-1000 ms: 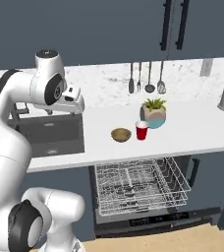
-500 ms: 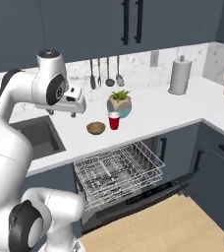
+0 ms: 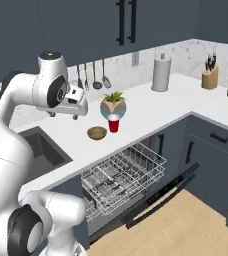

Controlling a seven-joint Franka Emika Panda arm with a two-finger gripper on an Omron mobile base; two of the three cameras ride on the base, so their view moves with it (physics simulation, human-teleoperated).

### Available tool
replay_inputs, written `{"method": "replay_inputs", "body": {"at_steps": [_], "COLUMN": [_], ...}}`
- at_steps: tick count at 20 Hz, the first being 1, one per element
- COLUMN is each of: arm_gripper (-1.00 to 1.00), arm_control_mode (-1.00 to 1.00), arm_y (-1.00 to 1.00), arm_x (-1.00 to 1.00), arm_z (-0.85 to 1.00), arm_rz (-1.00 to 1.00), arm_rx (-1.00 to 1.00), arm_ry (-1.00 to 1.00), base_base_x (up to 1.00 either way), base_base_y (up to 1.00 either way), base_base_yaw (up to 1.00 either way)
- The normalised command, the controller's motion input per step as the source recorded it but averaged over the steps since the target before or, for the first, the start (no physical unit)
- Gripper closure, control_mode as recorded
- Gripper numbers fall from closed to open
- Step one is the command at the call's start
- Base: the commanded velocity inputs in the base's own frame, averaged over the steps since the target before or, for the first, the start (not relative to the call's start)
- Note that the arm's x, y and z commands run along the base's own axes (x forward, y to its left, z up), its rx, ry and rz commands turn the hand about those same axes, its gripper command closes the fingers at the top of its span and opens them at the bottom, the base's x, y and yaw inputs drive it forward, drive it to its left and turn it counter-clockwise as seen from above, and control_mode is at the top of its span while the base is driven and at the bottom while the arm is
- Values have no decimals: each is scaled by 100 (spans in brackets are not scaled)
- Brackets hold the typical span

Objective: Pick up the cup and bowl from the counter, place them in the dishwasher, and close the dishwasher door.

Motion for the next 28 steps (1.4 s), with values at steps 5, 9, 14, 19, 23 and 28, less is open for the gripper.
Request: {"method": "replay_inputs", "body": {"at_steps": [5, 9, 14, 19, 23, 28], "arm_gripper": [-100, -100, -100, -100, -100, -100], "arm_control_mode": [100, 100, 100, -100, -100, -100], "arm_y": [0, 0, 0, 0, -15, -22], "arm_x": [0, 0, 0, 16, 68, 98], "arm_z": [0, 0, 0, 0, 0, -12], "arm_rz": [0, 0, 0, -1, 0, 0], "arm_rx": [0, 0, 0, 0, 0, 3], "arm_ry": [0, 0, 0, 0, 2, 5], "base_base_x": [24, 13, 15, 15, 0, 0], "base_base_y": [59, 56, 38, 2, 0, 0], "base_base_yaw": [-35, -31, -19, -4, 0, 0]}}
